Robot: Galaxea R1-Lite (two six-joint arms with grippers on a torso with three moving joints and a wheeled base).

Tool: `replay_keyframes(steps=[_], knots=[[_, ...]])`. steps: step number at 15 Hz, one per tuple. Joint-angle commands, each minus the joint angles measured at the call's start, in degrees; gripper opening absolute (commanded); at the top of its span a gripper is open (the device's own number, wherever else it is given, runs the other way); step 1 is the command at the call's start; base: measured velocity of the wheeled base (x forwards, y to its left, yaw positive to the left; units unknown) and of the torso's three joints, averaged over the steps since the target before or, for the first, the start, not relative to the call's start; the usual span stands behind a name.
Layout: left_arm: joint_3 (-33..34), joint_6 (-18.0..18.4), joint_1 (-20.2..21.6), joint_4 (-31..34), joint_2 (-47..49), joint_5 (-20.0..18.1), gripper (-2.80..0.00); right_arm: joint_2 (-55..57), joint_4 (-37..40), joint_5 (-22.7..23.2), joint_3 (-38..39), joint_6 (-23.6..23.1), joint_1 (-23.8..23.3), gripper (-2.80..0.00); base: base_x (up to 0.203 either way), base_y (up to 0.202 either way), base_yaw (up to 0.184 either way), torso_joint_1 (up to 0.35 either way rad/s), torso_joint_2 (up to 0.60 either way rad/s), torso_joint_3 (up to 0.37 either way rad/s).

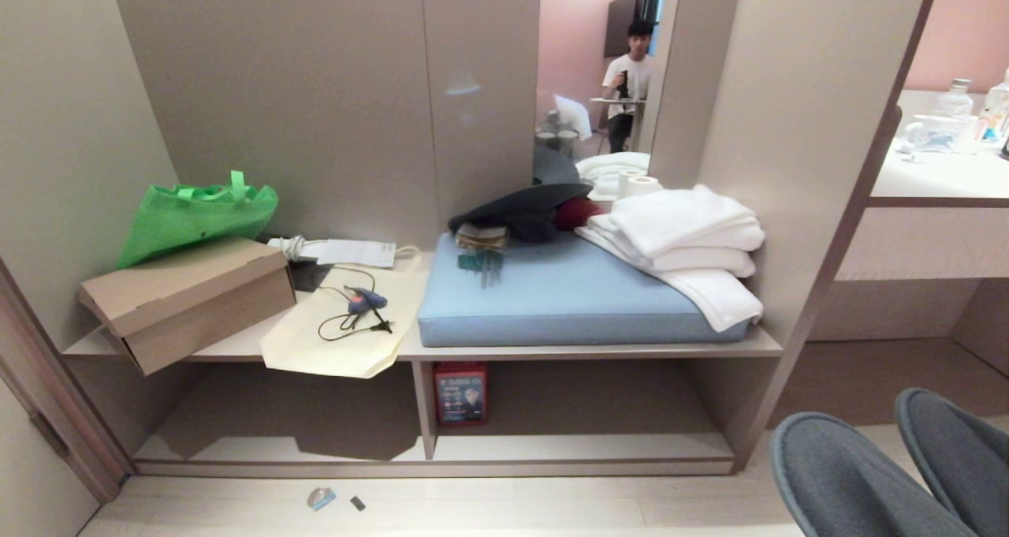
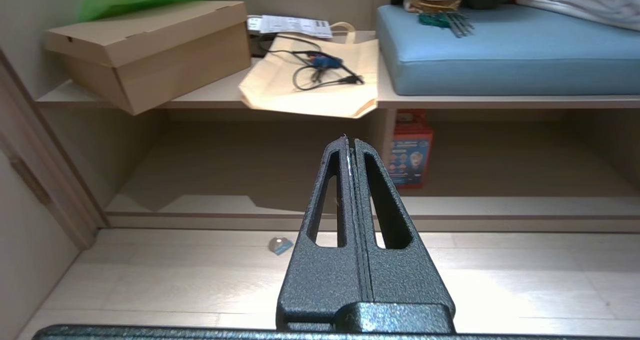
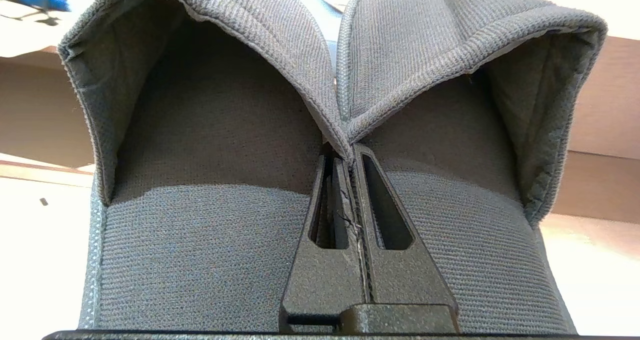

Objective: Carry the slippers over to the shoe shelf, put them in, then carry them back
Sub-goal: Place the slippers on the floor

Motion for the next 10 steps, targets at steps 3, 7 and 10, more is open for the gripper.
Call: replay_keyframes(steps=[3,7,10], knots=[[0.44,-0.01,0.02,0.0,0.05,0.01,-2.8,0.09,0.02,-0.01,0.0,-0.04,0.01,-2.8,0.0,-0.198,0.002,0.0,0.0,0.001],[0.44,-0.01,0.02,0.0,0.05,0.01,-2.8,0.09,-0.07,0.01,0.0,-0.04,0.01,-2.8,0.0,-0.195,0.002,0.0,0.0,0.001],[0.44,-0.01,0.02,0.0,0.05,0.01,-2.8,0.09,-0.07,0.07,0.0,-0.04,0.01,-2.8,0.0,-0.195,0.002,0.004,0.0,0.003]])
